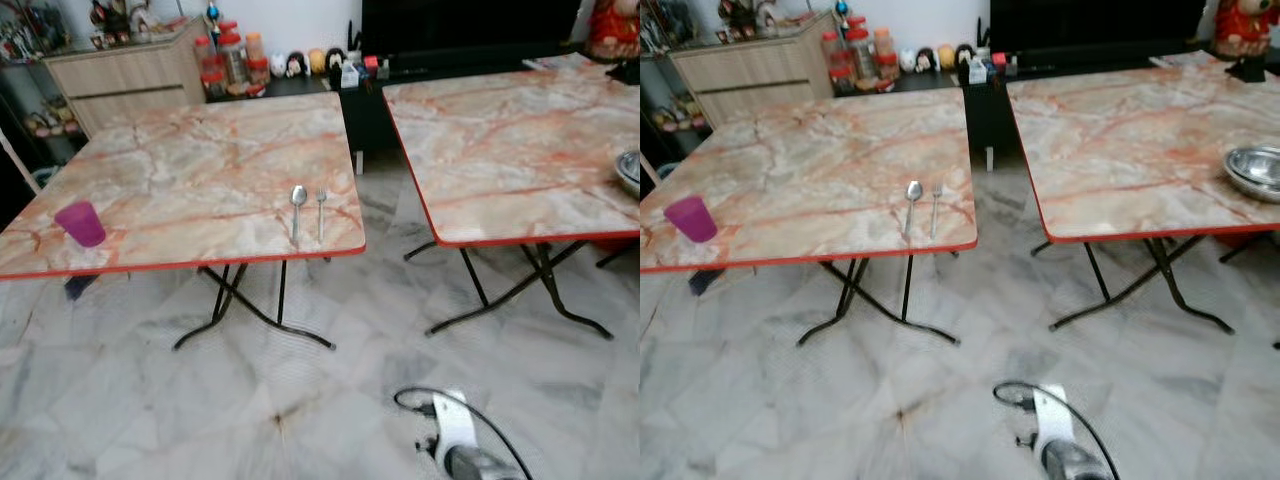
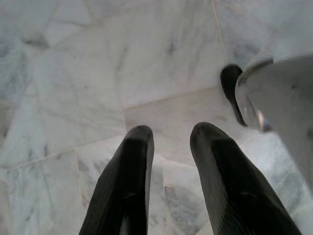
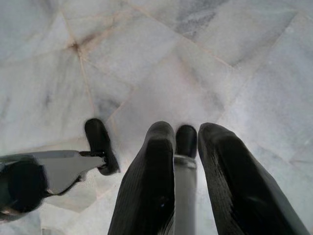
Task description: Setting the table
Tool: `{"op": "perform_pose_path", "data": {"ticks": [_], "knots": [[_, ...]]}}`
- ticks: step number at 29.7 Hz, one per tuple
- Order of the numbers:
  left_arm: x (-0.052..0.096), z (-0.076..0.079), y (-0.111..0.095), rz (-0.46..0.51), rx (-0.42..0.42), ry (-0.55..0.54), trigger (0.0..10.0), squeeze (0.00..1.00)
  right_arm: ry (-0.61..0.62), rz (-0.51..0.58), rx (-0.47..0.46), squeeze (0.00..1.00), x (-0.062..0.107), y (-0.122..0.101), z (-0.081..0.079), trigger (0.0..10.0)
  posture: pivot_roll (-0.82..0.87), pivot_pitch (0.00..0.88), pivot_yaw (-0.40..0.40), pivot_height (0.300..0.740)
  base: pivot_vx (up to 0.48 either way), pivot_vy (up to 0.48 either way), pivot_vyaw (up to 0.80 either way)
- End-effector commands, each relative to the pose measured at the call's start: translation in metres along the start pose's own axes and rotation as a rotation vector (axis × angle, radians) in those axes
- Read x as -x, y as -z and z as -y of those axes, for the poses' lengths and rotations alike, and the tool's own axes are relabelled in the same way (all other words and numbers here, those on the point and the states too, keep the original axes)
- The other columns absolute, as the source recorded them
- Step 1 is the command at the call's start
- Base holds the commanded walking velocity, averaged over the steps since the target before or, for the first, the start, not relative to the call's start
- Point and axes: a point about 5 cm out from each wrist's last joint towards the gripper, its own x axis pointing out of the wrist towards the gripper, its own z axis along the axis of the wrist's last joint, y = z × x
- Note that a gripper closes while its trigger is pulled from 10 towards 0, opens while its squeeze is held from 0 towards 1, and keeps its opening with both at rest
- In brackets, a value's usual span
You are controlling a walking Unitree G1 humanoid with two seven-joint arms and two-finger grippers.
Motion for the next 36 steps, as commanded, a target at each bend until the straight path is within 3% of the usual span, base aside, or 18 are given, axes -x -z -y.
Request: {"op": "perform_pose_path", "data": {"ticks": [1, 36], "knots": [[0.004, -0.0071, 0.0096, -0.035, -0.013, -0.016, 10.0, 0.0, -0.015, 0.02, -0.012, 0.0, -0.0002, -0.0045, -0.0055, 10.0, -0.08, 0.0, 0.129, 0.736, 0.0, 0.285, 0.0], [0.0046, -0.0112, 0.0098, -0.039, -0.027, -0.026, 10.0, 0.0, -0.03, 0.045, -0.057, 0.0, -0.0005, -0.006, -0.0105, 10.0, -0.07, 0.0, 0.139, 0.736, 0.0, 0.296, 0.0]]}}
